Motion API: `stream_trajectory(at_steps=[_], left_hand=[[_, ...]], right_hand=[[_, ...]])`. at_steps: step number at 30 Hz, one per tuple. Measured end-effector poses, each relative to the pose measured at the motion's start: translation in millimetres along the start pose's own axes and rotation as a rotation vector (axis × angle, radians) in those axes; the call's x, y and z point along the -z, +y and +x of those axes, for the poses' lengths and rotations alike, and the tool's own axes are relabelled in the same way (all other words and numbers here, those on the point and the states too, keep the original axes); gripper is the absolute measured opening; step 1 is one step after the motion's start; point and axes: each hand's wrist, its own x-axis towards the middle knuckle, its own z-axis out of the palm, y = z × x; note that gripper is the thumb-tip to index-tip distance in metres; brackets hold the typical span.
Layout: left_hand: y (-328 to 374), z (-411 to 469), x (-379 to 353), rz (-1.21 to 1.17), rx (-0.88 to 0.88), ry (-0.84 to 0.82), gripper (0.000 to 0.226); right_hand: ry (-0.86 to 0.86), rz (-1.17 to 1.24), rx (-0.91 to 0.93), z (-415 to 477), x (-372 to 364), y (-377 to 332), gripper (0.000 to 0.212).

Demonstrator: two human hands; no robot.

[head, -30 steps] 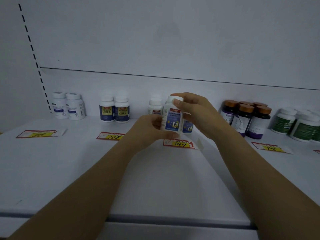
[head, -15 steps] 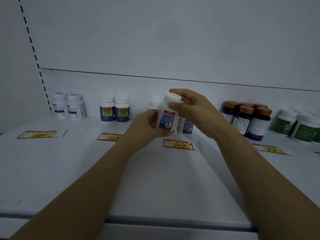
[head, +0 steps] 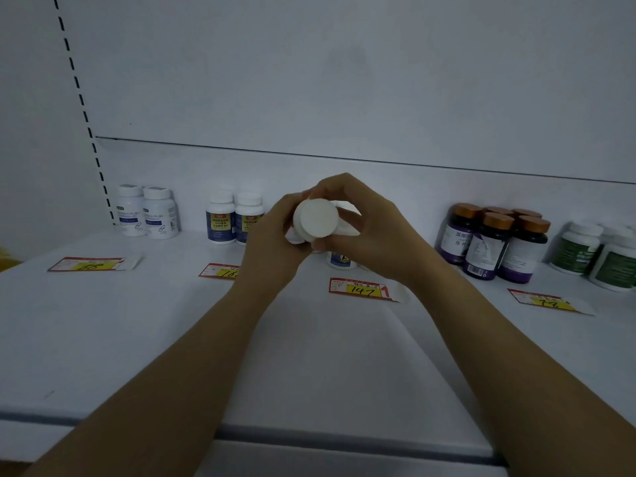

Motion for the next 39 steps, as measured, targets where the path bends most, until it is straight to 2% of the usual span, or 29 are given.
stream_trajectory(at_steps=[3, 6, 9, 12, 15, 19, 24, 26, 29, 31, 33, 36, 39], left_hand=[[5.4, 1.1, 0.7, -0.069, 0.062, -0.062, 0.054], [19.5, 2.4, 2.6, -0.19, 0.244, -0.204, 0.052], [30.4, 4.0, 2.9, -0.365, 0.433, -0.359, 0.05], [35.8, 3.7, 4.4, -0.549, 0.61, -0.472, 0.048], [34.3, 4.4, 7.2, -0.571, 0.732, -0.527, 0.057], [32.7, 2.9, 8.6, -0.544, 0.759, -0.577, 0.064], [33.4, 3.3, 6.4, -0.548, 0.722, -0.532, 0.058], [32.6, 2.5, 4.9, -0.543, 0.634, -0.503, 0.048], [30.5, 0.3, 4.7, -0.41, 0.456, -0.478, 0.033], [28.0, -0.4, 4.0, -0.357, 0.419, -0.414, 0.04], [26.7, -1.0, 2.4, -0.348, 0.39, -0.353, 0.047], [23.9, -1.7, 0.7, -0.324, 0.347, -0.304, 0.052], [21.0, -2.5, -0.5, -0.255, 0.314, -0.306, 0.05]], right_hand=[[0.015, 0.037, -0.056, 2.1, 8.8, -2.2, 0.05], [0.077, 0.214, -0.167, 1.7, 22.8, -6.6, 0.041], [0.121, 0.319, -0.378, 2.1, 31.2, -0.3, 0.031], [0.07, 0.414, -0.637, 2.8, 30.3, 7.4, 0.038], [0.05, 0.569, -0.814, 0.6, 27.6, 6.7, 0.035], [0.065, 0.644, -0.896, -0.1, 24.5, 5.5, 0.03], [0.072, 0.575, -0.829, 1.3, 28.0, 6.2, 0.033], [0.094, 0.478, -0.728, 2.6, 30.8, 8.1, 0.037], [0.146, 0.317, -0.491, 1.6, 33.9, 4.2, 0.03], [0.14, 0.245, -0.35, -0.3, 33.0, 0.3, 0.029], [0.117, 0.194, -0.284, -1.3, 31.2, -1.7, 0.037], [0.097, 0.212, -0.253, -1.5, 30.3, -3.0, 0.04], [0.096, 0.18, -0.281, -1.1, 31.8, -3.2, 0.034]])
